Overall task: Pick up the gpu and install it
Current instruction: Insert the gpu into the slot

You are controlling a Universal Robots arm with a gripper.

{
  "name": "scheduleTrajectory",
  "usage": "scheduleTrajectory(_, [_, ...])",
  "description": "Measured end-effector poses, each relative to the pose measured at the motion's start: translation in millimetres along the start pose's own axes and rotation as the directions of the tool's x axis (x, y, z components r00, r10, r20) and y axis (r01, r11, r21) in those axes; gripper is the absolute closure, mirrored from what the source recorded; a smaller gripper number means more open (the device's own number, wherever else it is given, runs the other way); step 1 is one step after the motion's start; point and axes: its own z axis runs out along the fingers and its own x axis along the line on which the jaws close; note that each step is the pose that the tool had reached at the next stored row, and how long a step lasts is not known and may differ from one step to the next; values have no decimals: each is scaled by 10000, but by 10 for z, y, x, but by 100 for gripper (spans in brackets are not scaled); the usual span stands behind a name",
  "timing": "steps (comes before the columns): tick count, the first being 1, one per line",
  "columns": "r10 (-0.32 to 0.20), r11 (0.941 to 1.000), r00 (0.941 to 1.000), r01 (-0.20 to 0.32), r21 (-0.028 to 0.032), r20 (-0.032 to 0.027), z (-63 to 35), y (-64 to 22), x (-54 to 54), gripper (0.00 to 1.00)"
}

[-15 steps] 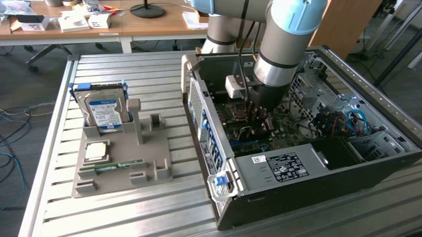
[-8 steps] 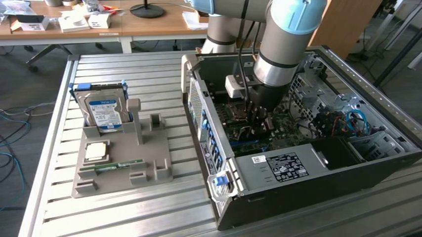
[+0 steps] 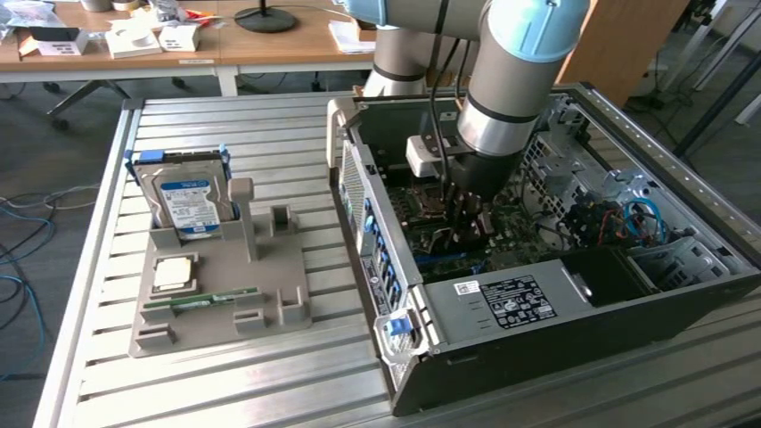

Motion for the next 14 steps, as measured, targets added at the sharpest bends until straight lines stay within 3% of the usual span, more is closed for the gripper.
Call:
scheduleTrajectory(6, [0,10000,10000,0,0,1,0,0,0,73])
scheduleTrajectory(7, [0,10000,10000,0,0,1,0,0,0,67])
scheduleTrajectory(14, [0,10000,10000,0,-1,-2,-15,0,0,67])
